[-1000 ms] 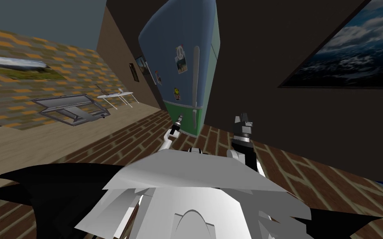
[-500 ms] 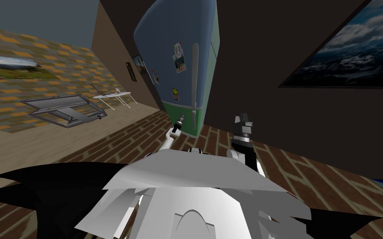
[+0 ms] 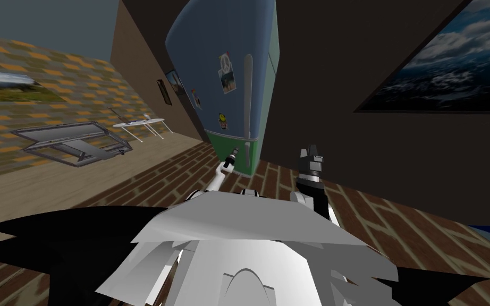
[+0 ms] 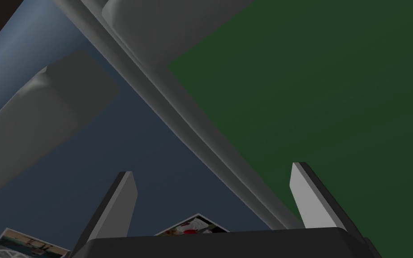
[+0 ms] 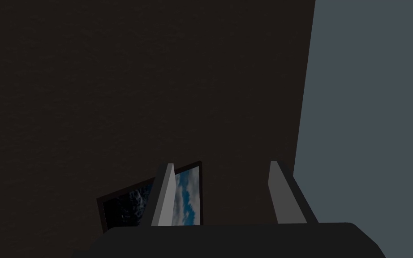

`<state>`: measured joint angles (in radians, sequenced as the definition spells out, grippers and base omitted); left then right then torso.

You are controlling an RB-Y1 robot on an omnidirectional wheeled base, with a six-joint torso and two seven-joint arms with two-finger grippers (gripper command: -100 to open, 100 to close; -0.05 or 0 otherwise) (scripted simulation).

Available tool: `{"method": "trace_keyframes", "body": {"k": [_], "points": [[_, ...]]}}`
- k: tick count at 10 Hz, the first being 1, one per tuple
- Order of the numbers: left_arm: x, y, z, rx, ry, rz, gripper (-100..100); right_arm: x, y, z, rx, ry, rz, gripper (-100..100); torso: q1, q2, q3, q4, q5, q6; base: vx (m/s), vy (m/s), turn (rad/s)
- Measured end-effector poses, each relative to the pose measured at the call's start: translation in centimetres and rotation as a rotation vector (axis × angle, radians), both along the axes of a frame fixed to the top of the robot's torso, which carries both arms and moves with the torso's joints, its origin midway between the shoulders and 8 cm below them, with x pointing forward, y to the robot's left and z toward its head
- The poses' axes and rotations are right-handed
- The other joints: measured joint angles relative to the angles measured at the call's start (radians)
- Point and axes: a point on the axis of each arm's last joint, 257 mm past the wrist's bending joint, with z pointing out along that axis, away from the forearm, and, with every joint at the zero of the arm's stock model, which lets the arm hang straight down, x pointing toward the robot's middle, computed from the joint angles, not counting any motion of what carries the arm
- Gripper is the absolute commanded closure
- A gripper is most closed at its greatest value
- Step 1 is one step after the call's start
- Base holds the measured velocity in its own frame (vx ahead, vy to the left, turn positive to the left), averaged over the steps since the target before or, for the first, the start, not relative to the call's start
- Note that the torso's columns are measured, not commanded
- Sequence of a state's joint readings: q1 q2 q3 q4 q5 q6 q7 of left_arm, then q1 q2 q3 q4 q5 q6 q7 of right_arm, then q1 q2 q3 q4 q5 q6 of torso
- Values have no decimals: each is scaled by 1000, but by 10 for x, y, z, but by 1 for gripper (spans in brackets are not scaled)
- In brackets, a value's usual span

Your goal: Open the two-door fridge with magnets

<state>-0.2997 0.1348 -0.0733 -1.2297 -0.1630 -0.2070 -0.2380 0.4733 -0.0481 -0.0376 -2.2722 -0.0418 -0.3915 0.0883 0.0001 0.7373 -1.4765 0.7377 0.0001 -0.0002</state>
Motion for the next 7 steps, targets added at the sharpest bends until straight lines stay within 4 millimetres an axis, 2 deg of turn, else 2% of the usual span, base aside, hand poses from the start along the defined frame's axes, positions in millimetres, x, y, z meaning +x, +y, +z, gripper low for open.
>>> {"method": "trace_keyframes", "body": {"k": [5, 7], "points": [[20, -34, -16, 19, 67, -26, -100, 0, 0, 0, 0, 0, 0, 0, 0, 2, 1, 1, 0, 0, 50, 12, -28], [23, -52, -22, 5, 89, -37, -100, 0, 0, 0, 0, 0, 0, 0, -5, -3, -2, -2, -1, 7, 14, 21, 16]]}}
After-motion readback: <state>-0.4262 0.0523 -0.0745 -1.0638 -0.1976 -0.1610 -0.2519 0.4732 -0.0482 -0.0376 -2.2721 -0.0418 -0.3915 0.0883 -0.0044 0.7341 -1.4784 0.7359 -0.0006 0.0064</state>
